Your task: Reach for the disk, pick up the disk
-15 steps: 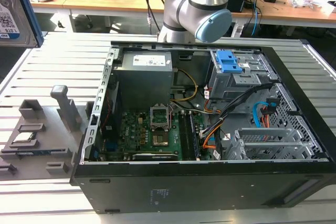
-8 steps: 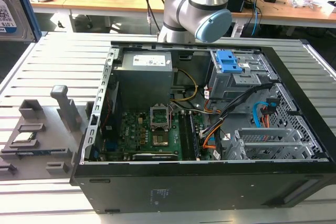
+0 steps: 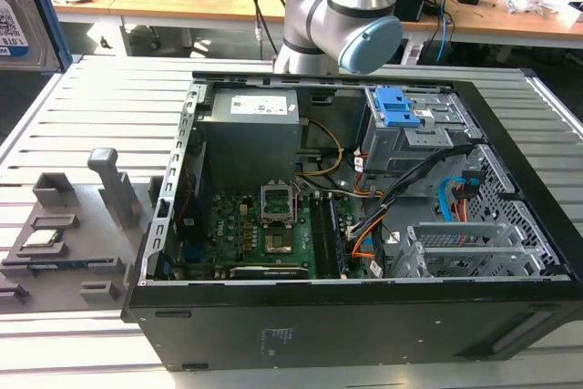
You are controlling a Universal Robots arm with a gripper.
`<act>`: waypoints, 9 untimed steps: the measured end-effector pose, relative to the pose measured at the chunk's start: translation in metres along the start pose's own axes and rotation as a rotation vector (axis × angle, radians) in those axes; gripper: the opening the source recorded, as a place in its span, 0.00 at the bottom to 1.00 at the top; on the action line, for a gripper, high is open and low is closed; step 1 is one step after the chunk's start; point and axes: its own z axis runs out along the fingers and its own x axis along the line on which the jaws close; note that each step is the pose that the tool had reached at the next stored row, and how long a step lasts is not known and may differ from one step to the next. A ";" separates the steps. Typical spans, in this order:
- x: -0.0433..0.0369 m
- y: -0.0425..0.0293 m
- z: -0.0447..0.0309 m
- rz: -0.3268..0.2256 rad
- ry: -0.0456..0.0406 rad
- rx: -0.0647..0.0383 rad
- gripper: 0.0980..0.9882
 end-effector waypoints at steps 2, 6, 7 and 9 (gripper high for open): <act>0.0001 -0.0032 -0.0002 0.000 0.0001 0.000 0.30; 0.0003 -0.0160 -0.0008 0.000 0.0001 0.000 0.30; 0.0004 -0.0210 -0.0011 0.000 0.0000 0.000 0.30; 0.0004 -0.0271 -0.0014 0.000 0.0001 0.000 0.30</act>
